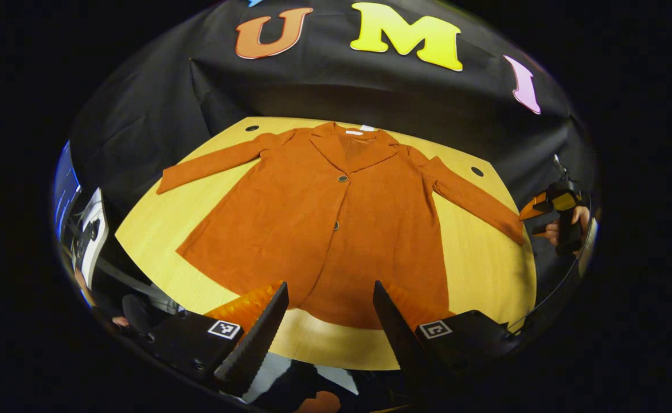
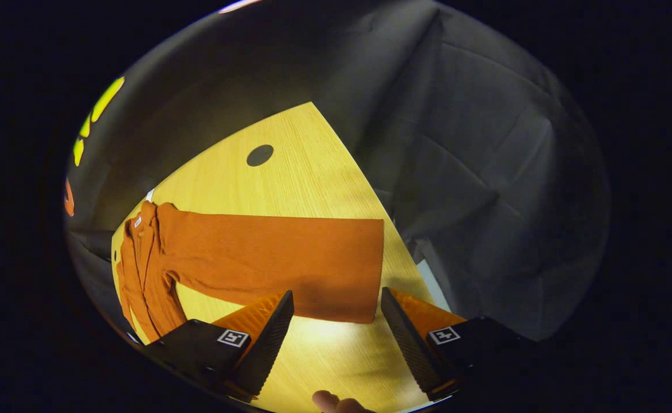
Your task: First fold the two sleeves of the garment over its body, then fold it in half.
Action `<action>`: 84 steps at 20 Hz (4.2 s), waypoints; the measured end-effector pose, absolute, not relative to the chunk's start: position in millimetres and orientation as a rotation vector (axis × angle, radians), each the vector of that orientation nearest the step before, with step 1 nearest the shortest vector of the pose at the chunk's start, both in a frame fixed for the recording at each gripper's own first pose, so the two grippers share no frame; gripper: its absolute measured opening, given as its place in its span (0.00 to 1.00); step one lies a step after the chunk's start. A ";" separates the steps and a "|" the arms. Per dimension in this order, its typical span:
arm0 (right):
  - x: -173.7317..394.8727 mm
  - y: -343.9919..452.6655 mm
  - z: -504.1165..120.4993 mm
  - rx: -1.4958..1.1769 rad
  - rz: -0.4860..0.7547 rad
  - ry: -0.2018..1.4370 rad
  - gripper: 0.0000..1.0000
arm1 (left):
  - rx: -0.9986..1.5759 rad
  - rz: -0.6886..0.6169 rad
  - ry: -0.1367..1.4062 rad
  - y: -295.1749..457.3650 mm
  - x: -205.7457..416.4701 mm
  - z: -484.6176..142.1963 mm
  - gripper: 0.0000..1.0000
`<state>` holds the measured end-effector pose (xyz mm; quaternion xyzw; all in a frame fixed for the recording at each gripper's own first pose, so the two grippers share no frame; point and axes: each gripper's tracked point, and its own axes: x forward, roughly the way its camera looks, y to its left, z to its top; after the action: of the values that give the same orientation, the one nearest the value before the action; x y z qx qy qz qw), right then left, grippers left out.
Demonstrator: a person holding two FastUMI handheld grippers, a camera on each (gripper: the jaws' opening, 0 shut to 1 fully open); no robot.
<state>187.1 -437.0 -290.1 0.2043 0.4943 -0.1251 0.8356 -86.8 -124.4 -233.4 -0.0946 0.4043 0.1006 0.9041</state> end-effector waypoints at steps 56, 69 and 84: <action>241.8 -212.3 -113.1 0.457 -0.163 1.026 0.00 | -0.162 0.127 0.810 69.5 -70.5 -251.3 0.97; 300.1 125.5 -122.3 0.224 0.180 1.148 0.00 | -0.204 0.221 0.845 161.3 -105.4 -261.6 0.97; 334.2 250.9 -267.1 0.252 0.198 1.299 0.00 | -0.257 0.333 0.921 195.2 -148.9 -278.2 0.97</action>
<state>334.2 250.9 -267.1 0.1169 0.6021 0.0919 0.7845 -148.9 195.2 -278.2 -0.1233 0.4412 0.1595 0.8745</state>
